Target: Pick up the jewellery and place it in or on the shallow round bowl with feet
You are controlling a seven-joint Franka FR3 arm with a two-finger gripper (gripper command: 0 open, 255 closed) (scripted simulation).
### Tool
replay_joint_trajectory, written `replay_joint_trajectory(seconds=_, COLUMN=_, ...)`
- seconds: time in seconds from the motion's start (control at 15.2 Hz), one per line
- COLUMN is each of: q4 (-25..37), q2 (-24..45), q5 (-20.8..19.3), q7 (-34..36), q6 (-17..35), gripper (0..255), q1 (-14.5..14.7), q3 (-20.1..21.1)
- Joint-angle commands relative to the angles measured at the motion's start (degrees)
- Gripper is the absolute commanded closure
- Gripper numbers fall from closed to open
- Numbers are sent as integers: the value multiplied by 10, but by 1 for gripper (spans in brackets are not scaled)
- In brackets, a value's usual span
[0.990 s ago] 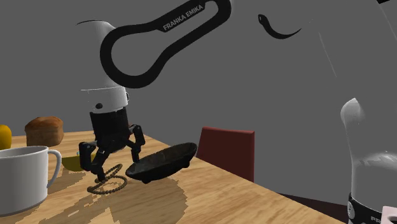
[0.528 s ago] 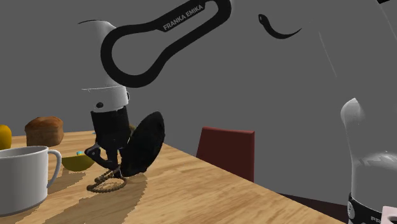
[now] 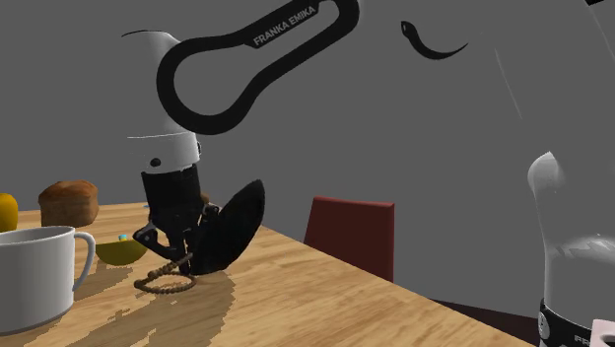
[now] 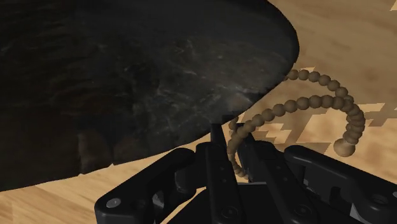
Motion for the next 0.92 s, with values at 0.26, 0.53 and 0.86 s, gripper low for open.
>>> replay_joint_trajectory(seconds=0.26, q4=18, q2=-16, q5=13, q7=-13, q6=-33, gripper=255, q1=-1, q3=5)
replay_joint_trajectory(seconds=0.53, q4=33, q2=-28, q5=21, q7=-22, q6=-58, gripper=255, q1=-1, q3=8)
replay_joint_trajectory(seconds=0.86, q4=55, q2=-40, q5=30, q7=-33, q6=-90, gripper=255, q1=-2, q3=10)
